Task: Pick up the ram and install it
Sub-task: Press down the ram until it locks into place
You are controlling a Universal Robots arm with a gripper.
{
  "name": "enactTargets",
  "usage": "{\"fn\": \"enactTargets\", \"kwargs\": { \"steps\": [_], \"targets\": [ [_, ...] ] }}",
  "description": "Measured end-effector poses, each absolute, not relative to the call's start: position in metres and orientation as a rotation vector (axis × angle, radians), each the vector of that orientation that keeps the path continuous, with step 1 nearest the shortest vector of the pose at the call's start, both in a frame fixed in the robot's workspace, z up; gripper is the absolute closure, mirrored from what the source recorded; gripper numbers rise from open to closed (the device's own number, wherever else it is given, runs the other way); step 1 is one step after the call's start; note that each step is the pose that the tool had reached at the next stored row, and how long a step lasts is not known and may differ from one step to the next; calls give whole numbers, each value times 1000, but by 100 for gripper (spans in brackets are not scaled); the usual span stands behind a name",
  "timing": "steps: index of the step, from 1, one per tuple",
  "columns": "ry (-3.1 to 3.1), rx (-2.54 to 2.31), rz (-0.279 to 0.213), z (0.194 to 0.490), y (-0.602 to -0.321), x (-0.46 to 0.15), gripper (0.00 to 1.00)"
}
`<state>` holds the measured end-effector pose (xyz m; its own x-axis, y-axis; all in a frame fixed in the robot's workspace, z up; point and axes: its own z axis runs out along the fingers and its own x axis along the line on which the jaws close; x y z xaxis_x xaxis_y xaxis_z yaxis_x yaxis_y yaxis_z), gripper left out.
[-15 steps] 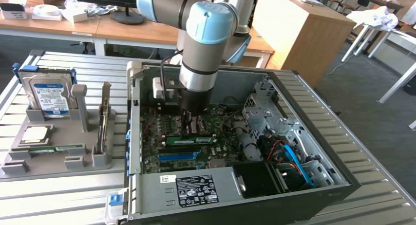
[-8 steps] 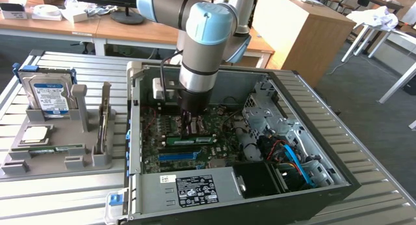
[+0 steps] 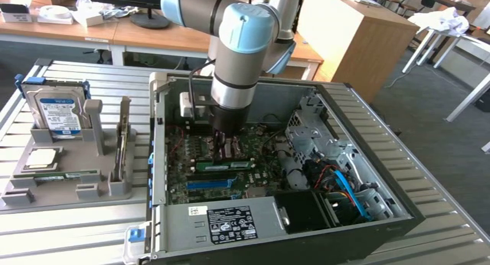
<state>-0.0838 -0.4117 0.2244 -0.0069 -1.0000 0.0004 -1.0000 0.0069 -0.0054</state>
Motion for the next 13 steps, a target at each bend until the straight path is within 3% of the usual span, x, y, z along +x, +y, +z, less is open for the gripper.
{"fn": "enactTargets", "kwargs": {
  "steps": [13],
  "targets": [
    [2226, -2211, -6, 223, -412, -84, 90]
  ]
}}
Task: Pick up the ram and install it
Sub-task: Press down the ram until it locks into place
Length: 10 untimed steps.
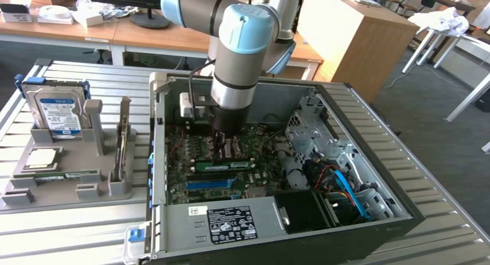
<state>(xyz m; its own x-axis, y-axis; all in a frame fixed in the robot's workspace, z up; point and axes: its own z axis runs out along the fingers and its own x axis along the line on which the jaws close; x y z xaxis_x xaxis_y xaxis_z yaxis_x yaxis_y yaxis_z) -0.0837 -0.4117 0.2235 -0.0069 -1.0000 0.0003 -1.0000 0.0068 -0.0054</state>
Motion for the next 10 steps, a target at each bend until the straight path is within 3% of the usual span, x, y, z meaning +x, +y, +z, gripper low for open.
{"fn": "enactTargets", "kwargs": {
  "steps": [10],
  "targets": [
    [2226, -2211, -6, 223, -412, -84, 90]
  ]
}}
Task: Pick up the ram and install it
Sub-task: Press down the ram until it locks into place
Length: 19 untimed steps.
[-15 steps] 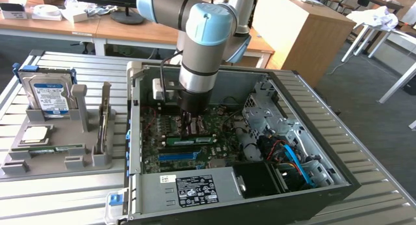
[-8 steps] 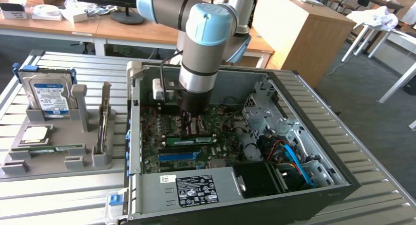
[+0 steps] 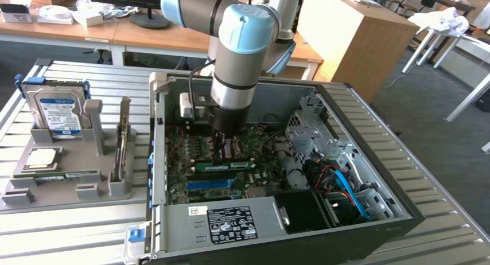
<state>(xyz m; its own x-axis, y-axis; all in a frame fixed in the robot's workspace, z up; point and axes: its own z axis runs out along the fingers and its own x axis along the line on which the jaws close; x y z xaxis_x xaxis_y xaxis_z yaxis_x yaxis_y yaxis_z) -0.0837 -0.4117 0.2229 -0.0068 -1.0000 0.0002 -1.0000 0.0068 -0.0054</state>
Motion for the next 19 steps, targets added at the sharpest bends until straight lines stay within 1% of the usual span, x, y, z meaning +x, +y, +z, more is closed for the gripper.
{"fn": "enactTargets", "kwargs": {
  "steps": [19],
  "targets": [
    [2226, -2211, -6, 222, -412, -84, 90]
  ]
}}
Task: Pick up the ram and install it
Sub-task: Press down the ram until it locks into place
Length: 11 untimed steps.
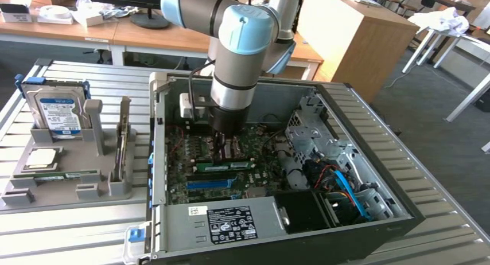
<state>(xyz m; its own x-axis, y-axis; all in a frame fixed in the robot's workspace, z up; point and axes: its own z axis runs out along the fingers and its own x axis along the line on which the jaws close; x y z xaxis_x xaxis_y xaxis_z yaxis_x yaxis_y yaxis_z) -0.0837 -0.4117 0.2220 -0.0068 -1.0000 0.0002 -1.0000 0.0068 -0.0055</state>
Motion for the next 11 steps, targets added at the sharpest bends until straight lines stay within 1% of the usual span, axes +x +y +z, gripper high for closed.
{"fn": "enactTargets", "kwargs": {
  "steps": [8, 11],
  "targets": [
    [2226, -2210, -6, 222, -412, -84, 90],
    [2226, -2212, -7, 227, -412, -84, 90]
  ]
}}
